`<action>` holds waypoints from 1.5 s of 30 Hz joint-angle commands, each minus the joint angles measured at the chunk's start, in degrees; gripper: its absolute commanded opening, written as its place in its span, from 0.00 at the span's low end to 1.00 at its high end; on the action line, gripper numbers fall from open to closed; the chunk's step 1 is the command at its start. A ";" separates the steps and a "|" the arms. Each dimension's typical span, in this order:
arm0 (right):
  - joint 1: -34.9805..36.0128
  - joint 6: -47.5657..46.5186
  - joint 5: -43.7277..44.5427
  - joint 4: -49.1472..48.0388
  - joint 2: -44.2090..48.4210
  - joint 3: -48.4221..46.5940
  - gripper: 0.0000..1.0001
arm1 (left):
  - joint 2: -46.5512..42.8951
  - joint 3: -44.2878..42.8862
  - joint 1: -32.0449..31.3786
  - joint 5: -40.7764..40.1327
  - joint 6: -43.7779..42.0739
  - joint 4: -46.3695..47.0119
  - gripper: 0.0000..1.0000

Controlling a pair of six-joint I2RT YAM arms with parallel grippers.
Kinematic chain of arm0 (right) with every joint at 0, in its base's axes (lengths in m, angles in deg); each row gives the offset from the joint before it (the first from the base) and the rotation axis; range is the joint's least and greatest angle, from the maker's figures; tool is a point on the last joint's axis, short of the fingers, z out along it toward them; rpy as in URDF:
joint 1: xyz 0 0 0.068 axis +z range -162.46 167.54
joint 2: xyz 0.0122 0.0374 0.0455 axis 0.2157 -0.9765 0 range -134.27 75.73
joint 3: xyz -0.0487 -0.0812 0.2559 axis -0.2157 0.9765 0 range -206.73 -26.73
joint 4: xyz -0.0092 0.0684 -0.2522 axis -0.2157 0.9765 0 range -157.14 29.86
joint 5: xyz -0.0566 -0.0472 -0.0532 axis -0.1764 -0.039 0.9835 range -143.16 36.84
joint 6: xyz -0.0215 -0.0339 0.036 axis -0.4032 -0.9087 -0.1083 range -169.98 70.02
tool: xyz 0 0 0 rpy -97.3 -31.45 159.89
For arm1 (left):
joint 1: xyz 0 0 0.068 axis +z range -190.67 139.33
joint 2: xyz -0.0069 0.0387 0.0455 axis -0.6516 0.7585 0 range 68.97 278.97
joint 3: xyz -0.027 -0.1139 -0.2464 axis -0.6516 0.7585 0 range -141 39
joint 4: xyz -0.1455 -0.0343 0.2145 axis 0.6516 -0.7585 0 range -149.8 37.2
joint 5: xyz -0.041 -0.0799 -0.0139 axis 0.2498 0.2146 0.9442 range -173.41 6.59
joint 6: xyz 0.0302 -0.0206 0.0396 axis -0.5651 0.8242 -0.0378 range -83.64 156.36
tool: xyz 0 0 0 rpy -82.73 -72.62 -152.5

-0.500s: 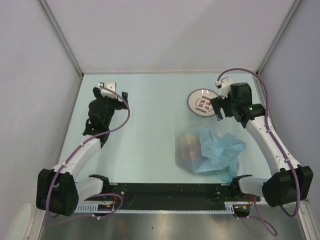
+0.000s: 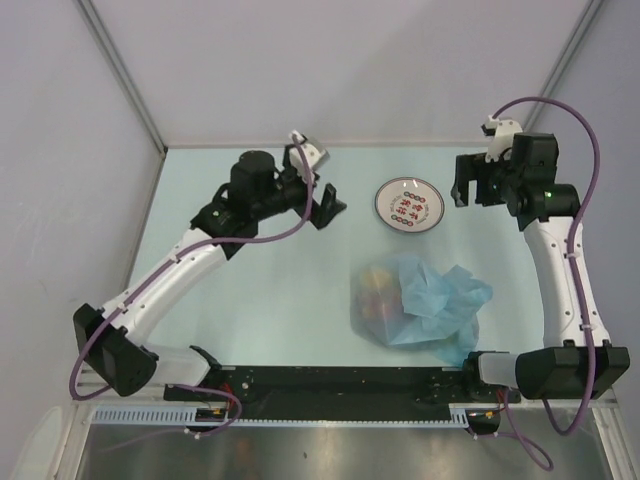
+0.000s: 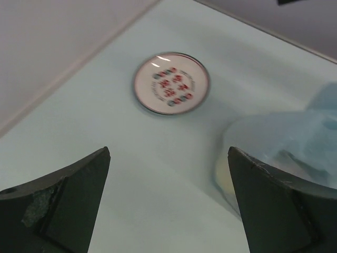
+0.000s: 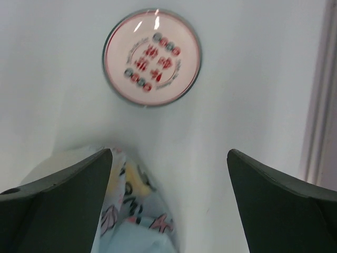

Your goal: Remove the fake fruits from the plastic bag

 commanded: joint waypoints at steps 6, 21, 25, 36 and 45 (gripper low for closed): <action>-7.49 -8.02 -14.36 22.68 11.23 0.95 0.95 | 2.27 2.23 -13.66 7.34 -11.08 -3.16 0.97; -16.29 -28.83 -26.42 41.87 17.90 -12.35 0.96 | 10.54 -1.65 -35.45 6.55 -17.77 2.55 0.93; -11.84 -32.46 -25.63 41.78 25.47 -6.36 1.00 | 11.59 1.51 -38.53 1.82 -18.47 8.07 0.93; 1.81 -25.17 -20.44 41.87 27.07 -4.06 0.99 | 20.99 1.27 -36.70 -14.46 -23.22 14.79 0.35; 7.52 -29.55 -22.20 41.86 22.33 -1.34 1.00 | 15.74 -2.34 -26.41 -11.29 -15.84 1.87 0.00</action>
